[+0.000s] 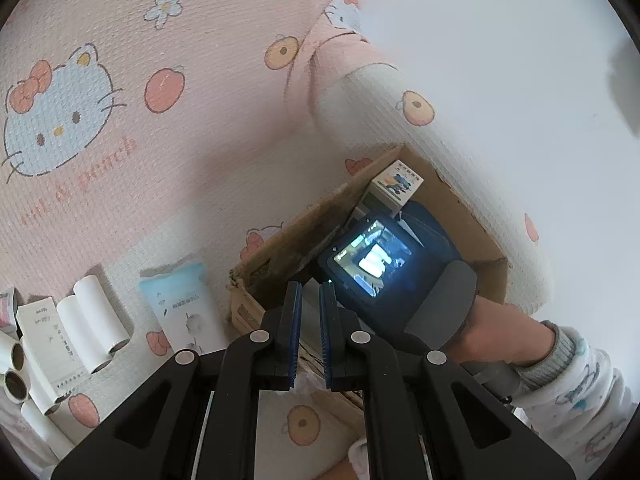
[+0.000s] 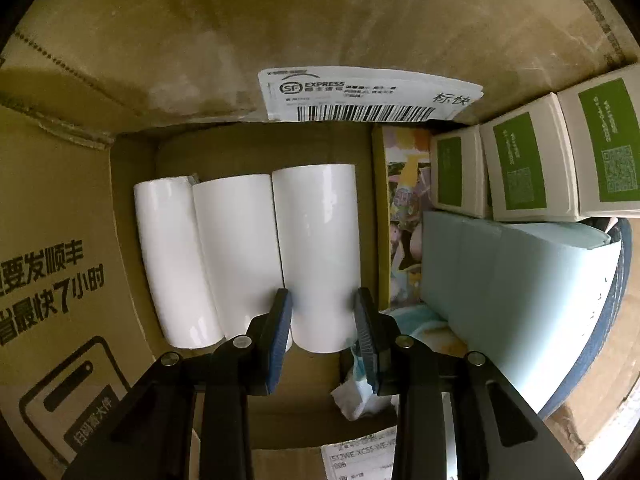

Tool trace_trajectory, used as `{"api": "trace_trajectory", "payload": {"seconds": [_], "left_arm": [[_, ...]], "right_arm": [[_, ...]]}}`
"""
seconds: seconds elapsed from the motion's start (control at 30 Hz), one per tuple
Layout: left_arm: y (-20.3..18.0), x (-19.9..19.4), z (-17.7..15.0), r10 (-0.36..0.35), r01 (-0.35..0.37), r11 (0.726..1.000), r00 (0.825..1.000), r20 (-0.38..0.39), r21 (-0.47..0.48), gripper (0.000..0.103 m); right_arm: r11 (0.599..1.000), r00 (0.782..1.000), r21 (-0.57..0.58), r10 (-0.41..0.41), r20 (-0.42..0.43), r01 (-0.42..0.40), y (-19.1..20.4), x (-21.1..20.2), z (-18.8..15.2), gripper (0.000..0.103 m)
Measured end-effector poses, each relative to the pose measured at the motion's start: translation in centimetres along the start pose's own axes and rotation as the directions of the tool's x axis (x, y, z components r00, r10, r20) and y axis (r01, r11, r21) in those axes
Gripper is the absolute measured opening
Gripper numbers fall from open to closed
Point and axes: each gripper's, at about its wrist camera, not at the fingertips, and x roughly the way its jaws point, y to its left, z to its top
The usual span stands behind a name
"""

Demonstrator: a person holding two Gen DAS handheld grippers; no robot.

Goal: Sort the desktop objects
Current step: 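Withdraw the open left gripper from the box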

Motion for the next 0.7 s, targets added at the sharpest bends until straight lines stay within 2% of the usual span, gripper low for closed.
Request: {"api": "trace_trajectory", "payload": {"seconds": [0.07,0.17,0.4,0.43,0.5,0.53,0.57,0.6,0.7], "left_arm": [[-0.4,0.0,0.0,0.001,-0.001,1.0,1.0,-0.002,0.01,0.015],[-1.5,0.5,0.3,0.006,-0.006,1.0,1.0,-0.013,0.027,0.019],[-5.1,3.2,0.2,0.005,0.0,0.998,0.997,-0.071,0.068,0.024],[-5.4,3.4,0.0,0.003,0.002,0.997,0.997,-0.073,0.073,0.024],[-6.1,3.7,-0.5,0.002,0.003,0.997,0.998,-0.064,0.072,0.024],[-6.4,3.8,-0.8,-0.001,0.006,0.997,0.998,-0.057,0.076,0.024],[-6.8,3.8,-1.3,-0.005,0.009,0.997,0.999,-0.047,0.083,0.021],[-7.0,3.7,-1.7,-0.006,0.009,0.996,0.999,-0.037,0.091,0.011],[-7.8,3.4,-3.0,0.008,-0.008,0.993,1.0,0.005,0.115,0.008]], "right_arm": [[1.0,1.0,0.016,0.013,0.013,-0.013,-0.2,-0.5,-0.6,0.029],[0.996,0.991,0.033,0.074,0.111,-0.078,-0.7,-3.0,-2.6,0.029],[0.972,0.943,0.094,0.181,0.279,-0.214,-4.0,-8.2,-9.3,0.029],[0.967,0.935,0.108,0.188,0.3,-0.23,-4.1,-9.3,-8.0,0.029],[0.953,0.903,0.117,0.22,0.37,-0.28,-3.0,-11.4,-8.9,0.029],[0.943,0.872,0.109,0.241,0.425,-0.314,-3.1,-12.3,-10.3,0.029],[0.939,0.856,0.101,0.25,0.453,-0.328,-3.5,-14.0,-6.3,0.029],[0.937,0.84,0.095,0.252,0.481,-0.336,-2.8,-15.0,-7.2,0.029],[0.941,0.808,0.097,0.223,0.546,-0.325,-1.5,-16.0,-9.2,0.029]]}}
